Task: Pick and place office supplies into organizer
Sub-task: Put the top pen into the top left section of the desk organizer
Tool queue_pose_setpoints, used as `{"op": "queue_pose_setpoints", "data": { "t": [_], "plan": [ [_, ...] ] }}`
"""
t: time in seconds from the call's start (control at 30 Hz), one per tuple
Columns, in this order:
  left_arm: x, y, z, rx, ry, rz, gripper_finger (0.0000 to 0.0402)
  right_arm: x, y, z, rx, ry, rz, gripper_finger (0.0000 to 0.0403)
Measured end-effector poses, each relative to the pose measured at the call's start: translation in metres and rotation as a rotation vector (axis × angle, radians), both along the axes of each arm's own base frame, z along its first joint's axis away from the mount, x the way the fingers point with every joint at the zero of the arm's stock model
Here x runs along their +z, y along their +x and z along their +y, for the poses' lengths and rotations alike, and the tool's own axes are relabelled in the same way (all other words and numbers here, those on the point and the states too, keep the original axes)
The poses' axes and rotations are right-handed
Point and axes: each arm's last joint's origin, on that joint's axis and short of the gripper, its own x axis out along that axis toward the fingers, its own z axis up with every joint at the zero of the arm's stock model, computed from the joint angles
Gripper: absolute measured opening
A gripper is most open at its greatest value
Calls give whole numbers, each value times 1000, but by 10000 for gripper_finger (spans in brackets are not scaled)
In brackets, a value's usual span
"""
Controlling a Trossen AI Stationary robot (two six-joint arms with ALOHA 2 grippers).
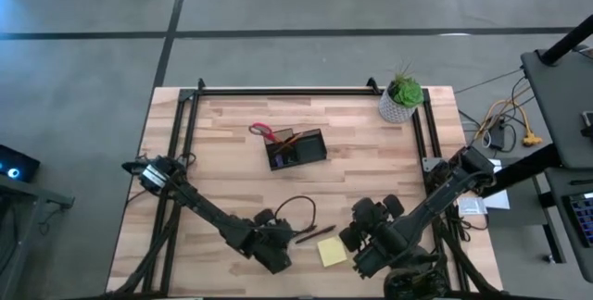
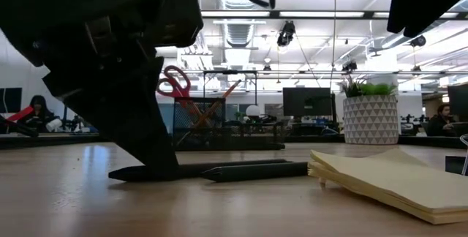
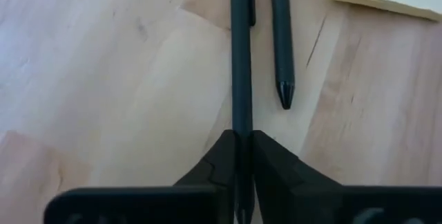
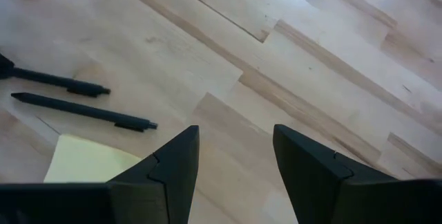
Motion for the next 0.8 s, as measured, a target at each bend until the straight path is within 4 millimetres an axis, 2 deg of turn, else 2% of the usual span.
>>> {"op": "queue_pose_setpoints", "data": {
  "t": [0.17, 0.27, 0.43, 0.63, 0.7, 0.8],
  "plan": [
    [14, 4, 8, -47, 59, -41, 10, -1, 0, 0, -2, -1, 1, 180],
    [26, 5, 23, -20, 126, -59, 7, -1, 0, 0, -11, 2, -4, 180],
    [81, 2, 47, 51, 219, -212, 7, -1, 0, 0, -28, 7, -14, 180],
    [129, -17, 99, 236, 410, -280, 7, -1, 0, -1, -37, 7, -19, 180],
    [133, -23, 120, 298, 425, -304, 7, -1, 1, -1, -48, 0, -34, 180],
    [125, -32, 154, 379, 436, -316, 7, -1, 2, -3, -58, -11, -48, 180]
  ]
}}
